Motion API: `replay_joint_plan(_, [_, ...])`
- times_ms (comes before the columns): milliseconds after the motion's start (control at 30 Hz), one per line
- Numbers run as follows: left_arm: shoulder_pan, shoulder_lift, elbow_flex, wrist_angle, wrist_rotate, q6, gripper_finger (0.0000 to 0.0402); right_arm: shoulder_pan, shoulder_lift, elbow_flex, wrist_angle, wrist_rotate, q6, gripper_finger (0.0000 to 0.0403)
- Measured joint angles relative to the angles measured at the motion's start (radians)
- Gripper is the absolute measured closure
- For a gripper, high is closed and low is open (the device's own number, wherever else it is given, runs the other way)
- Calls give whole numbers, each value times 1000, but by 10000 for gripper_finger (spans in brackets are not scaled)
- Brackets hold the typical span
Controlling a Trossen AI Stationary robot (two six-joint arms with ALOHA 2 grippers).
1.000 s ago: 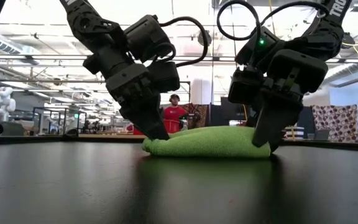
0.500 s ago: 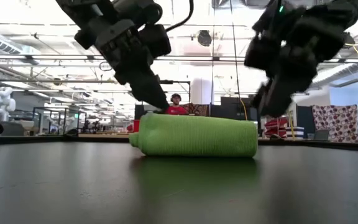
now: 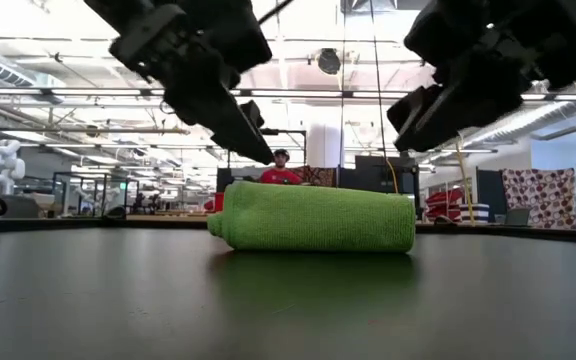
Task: Roll towel into tight, uniform cylinder
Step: Return to Home Position
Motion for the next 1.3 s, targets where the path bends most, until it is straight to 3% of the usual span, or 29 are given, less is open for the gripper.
replay_joint_plan(167, [-101, 0, 0, 6, -126, 85, 196, 58, 32, 0, 26, 71, -38, 287])
replay_joint_plan(333, [-211, -23, 3, 25, -361, 130, 196, 88, 18, 0, 36, 105, -47, 287])
replay_joint_plan(467, [-277, -71, 3, 74, -482, 176, 196, 94, -41, 0, 10, 102, -76, 287])
replay_joint_plan(733, [-307, -273, -14, 74, -572, 215, 196, 94, -303, 2, -134, 134, -134, 287])
replay_joint_plan(1033, [-322, -507, -140, 22, -693, 162, 196, 127, -619, 1, -334, 218, -130, 287])
replay_joint_plan(1300, [-354, -648, -274, 67, -750, 127, 196, 184, -784, 1, -421, 293, -122, 287])
